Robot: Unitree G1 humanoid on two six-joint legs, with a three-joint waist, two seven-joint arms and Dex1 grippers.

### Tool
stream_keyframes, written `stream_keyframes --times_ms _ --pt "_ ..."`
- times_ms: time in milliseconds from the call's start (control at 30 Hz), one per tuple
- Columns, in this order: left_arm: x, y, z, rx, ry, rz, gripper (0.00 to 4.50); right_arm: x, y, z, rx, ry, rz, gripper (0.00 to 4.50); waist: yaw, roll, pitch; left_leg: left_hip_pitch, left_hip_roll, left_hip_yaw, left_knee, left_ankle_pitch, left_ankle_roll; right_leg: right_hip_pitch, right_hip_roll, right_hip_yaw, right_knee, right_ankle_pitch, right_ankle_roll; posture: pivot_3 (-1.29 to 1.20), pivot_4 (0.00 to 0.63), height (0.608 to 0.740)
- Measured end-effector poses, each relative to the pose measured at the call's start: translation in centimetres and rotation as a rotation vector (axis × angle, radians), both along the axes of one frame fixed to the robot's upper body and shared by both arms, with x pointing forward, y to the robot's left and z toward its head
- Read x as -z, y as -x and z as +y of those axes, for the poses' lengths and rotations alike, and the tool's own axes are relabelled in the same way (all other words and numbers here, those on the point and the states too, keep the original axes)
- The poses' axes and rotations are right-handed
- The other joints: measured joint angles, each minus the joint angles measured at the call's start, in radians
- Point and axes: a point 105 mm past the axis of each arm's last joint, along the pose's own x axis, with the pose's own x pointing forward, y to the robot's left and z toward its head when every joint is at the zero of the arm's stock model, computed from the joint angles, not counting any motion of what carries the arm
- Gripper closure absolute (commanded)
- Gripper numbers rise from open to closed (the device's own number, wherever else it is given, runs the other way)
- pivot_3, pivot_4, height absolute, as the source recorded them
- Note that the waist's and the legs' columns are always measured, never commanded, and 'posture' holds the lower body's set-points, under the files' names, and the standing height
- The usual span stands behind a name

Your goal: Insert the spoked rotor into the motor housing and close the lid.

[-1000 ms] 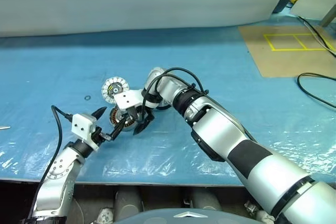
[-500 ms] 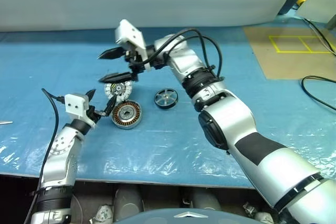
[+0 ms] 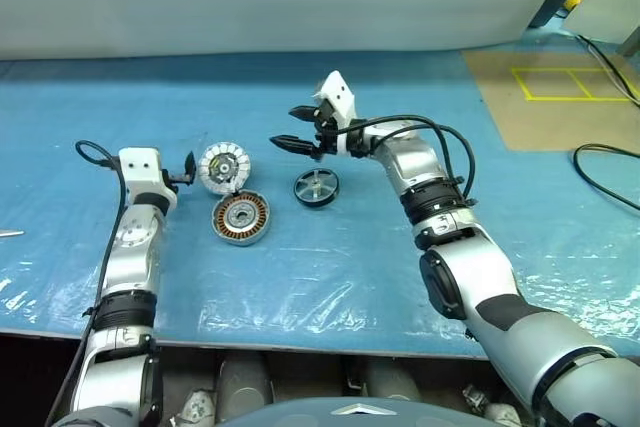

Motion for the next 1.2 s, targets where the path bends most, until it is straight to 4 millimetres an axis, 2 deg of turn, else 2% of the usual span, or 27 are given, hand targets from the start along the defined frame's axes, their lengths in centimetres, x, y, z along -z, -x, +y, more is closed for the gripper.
stream_keyframes --times_ms 200,433,567,833,933,1200 --pt "1.6 -0.3 0.7 -0.056 0.035 0.053 0.0 -0.4 -0.3 -1.4 0.053 0.005 0.0 0.41 0.005 -0.002 0.0 0.0 -0.001 -0.001 0.0 0.0 -0.001 0.001 -0.001 0.0 0.0 0.0 0.001 0.0 0.15 0.74" --pt "2.7 -0.3 0.6 -0.057 0.092 0.101 0.0 0.2 1.0 -2.8 0.031 -0.021 0.042 0.41 0.005 -0.003 0.0 0.0 -0.002 -0.003 0.0 -0.001 -0.001 0.003 -0.001 -0.001 -0.001 0.001 0.001 0.0 0.15 0.74" --pt "3.7 -0.2 0.4 -0.048 0.129 0.147 0.0 0.4 1.3 -3.1 0.033 -0.009 0.05 0.41 0.004 -0.003 0.0 0.001 -0.003 -0.004 0.0 -0.002 -0.003 0.003 -0.001 -0.001 -0.001 0.001 0.002 0.0 0.15 0.74" --pt "4.0 0.6 -0.4 -0.018 0.157 0.165 0.0 0.6 1.3 -3.2 0.036 0.019 0.045 0.41 0.005 -0.003 0.0 0.001 -0.004 -0.005 0.0 -0.002 -0.003 0.005 -0.002 -0.001 -0.003 0.001 0.002 0.0 0.15 0.74" --pt "4.1 0.6 -0.4 -0.02 0.161 0.18 0.59 0.7 1.4 -3.0 0.031 0.023 0.043 0.37 0.005 -0.003 0.0 0.002 -0.006 -0.006 0.0 -0.002 -0.003 0.006 -0.004 -0.001 -0.003 0.001 0.001 0.0 0.15 0.74" --pt "4.2 0.4 -0.3 -0.03 0.165 0.197 3.27 0.7 1.4 -3.0 0.03 0.021 0.036 0.37 0.005 -0.003 0.0 0.004 -0.006 -0.006 0.0 -0.001 -0.003 0.008 -0.004 -0.001 -0.003 0.001 0.001 0.0 0.15 0.74"
